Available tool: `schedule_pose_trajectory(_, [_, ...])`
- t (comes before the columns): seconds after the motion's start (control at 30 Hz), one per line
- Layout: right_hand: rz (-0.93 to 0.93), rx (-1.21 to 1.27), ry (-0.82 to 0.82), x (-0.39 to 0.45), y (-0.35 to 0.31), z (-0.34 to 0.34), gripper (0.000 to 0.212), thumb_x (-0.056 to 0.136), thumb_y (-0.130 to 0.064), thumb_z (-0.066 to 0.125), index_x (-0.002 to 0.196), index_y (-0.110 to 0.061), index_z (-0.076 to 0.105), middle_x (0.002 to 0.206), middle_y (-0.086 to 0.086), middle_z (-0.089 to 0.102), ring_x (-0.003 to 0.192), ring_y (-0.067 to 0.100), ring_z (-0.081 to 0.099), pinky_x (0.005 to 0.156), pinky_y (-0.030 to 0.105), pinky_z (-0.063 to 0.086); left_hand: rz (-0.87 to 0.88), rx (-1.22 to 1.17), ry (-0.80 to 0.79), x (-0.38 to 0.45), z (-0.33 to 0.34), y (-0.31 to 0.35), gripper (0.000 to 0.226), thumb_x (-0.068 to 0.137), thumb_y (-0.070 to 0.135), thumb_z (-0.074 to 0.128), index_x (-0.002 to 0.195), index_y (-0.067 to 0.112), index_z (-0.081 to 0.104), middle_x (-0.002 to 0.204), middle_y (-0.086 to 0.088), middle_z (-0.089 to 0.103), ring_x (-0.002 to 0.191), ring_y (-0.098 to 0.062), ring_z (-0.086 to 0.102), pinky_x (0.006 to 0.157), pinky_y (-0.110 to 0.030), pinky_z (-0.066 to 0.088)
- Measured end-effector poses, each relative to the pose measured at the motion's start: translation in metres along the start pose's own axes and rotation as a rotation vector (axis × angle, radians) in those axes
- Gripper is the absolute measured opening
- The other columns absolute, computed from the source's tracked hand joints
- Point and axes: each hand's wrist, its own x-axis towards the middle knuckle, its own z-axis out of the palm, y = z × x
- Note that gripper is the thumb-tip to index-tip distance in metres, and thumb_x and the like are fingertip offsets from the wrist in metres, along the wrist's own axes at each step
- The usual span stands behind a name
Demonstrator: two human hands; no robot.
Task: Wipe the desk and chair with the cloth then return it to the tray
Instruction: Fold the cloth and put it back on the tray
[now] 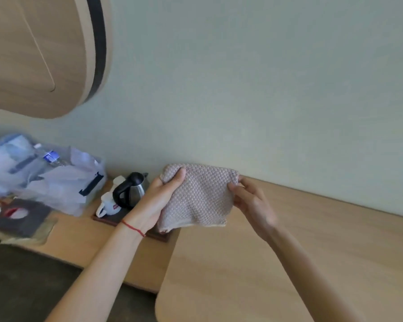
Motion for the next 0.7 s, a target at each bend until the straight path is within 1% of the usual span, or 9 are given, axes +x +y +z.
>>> schedule_pose_trajectory(0.07, [-0.077, 0.009, 0.117, 0.021, 0.01, 0.032, 0.021, 0.097, -0.018, 0.049, 0.109, -0.004, 0.058, 0.092, -0.004, 0.072, 0.088, 0.01, 0.065, 0.079, 0.024, 0.049, -0.092, -0.025, -0.108, 0.022, -0.035, 0.002, 0.031, 0.073, 0.048, 0.063, 0.091, 0.026, 0.073, 0.097, 0.01, 0.076, 0.092, -0.003, 0.069, 0.065, -0.013, 0.054])
schedule_pose_trajectory(0.17, [-0.15, -0.024, 0.223, 0.048, 0.012, 0.075, 0.017, 0.099, -0.022, 0.045, 0.106, -0.009, 0.053, 0.091, 0.003, 0.067, 0.086, 0.013, 0.058, 0.076, 0.025, 0.042, -0.216, -0.06, -0.356, 0.05, -0.089, 0.003, 0.029, 0.081, 0.045, 0.06, 0.1, 0.029, 0.073, 0.115, 0.008, 0.07, 0.109, -0.005, 0.064, 0.079, -0.016, 0.054])
schedule_pose_trajectory(0.23, [-0.219, -0.154, 0.291, 0.068, 0.012, 0.094, 0.011, 0.1, -0.021, 0.043, 0.103, -0.014, 0.052, 0.082, 0.007, 0.06, 0.077, 0.013, 0.051, 0.067, 0.019, 0.039, -0.272, -0.058, -0.516, 0.069, -0.118, 0.001, 0.031, 0.083, 0.033, 0.064, 0.113, 0.026, 0.068, 0.125, 0.002, 0.066, 0.117, -0.012, 0.06, 0.087, -0.023, 0.053])
schedule_pose_trajectory(0.3, [-0.273, -0.386, 0.386, 0.09, 0.016, 0.104, 0.008, 0.1, -0.021, 0.043, 0.101, -0.021, 0.051, 0.07, 0.006, 0.053, 0.063, 0.012, 0.044, 0.055, 0.018, 0.035, -0.315, 0.004, -0.585, 0.088, -0.139, -0.003, 0.039, 0.076, 0.02, 0.073, 0.114, 0.022, 0.067, 0.123, -0.001, 0.067, 0.115, -0.016, 0.061, 0.085, -0.023, 0.054])
schedule_pose_trajectory(0.43, [-0.265, -0.614, 0.532, 0.129, 0.026, 0.109, 0.013, 0.1, -0.025, 0.044, 0.11, -0.02, 0.049, 0.066, -0.002, 0.063, 0.053, 0.012, 0.051, 0.052, 0.02, 0.04, -0.308, 0.139, -0.489, 0.125, -0.156, -0.007, 0.049, 0.075, 0.014, 0.071, 0.121, 0.017, 0.053, 0.121, -0.004, 0.065, 0.113, -0.018, 0.062, 0.074, -0.022, 0.055])
schedule_pose_trajectory(0.53, [-0.207, -0.494, 0.537, 0.149, 0.038, 0.113, 0.014, 0.099, -0.021, 0.045, 0.11, -0.02, 0.036, 0.069, -0.007, 0.06, 0.053, 0.0, 0.05, 0.056, 0.011, 0.039, -0.2, 0.079, -0.226, 0.148, -0.166, -0.013, 0.047, 0.087, 0.006, 0.06, 0.108, 0.036, 0.031, 0.111, -0.004, 0.066, 0.093, -0.003, 0.066, 0.065, -0.018, 0.054])
schedule_pose_trajectory(0.57, [-0.161, -0.392, 0.511, 0.153, 0.044, 0.115, 0.018, 0.098, -0.019, 0.047, 0.11, -0.024, 0.033, 0.08, 0.0, 0.063, 0.061, 0.002, 0.054, 0.063, 0.017, 0.043, -0.151, 0.092, -0.177, 0.155, -0.171, -0.018, 0.047, 0.089, 0.005, 0.057, 0.105, 0.039, 0.029, 0.105, -0.005, 0.068, 0.089, -0.003, 0.067, 0.067, -0.018, 0.054])
schedule_pose_trajectory(0.63, [-0.071, -0.267, 0.4, 0.158, 0.058, 0.121, 0.029, 0.095, -0.012, 0.052, 0.109, -0.028, 0.034, 0.109, 0.015, 0.057, 0.086, 0.022, 0.061, 0.073, 0.04, 0.05, -0.079, 0.15, -0.172, 0.166, -0.183, -0.029, 0.047, 0.092, 0.004, 0.052, 0.108, 0.044, 0.034, 0.109, -0.01, 0.064, 0.097, -0.008, 0.062, 0.081, -0.021, 0.051])
schedule_pose_trajectory(0.7, [-0.019, -0.349, 0.275, 0.16, 0.078, 0.128, 0.038, 0.091, -0.003, 0.058, 0.114, -0.029, 0.043, 0.122, 0.009, 0.05, 0.1, 0.036, 0.057, 0.085, 0.049, 0.05, -0.058, 0.255, -0.252, 0.175, -0.195, -0.046, 0.042, 0.091, 0.01, 0.056, 0.111, 0.047, 0.051, 0.125, 0.005, 0.058, 0.116, 0.0, 0.051, 0.096, -0.02, 0.04])
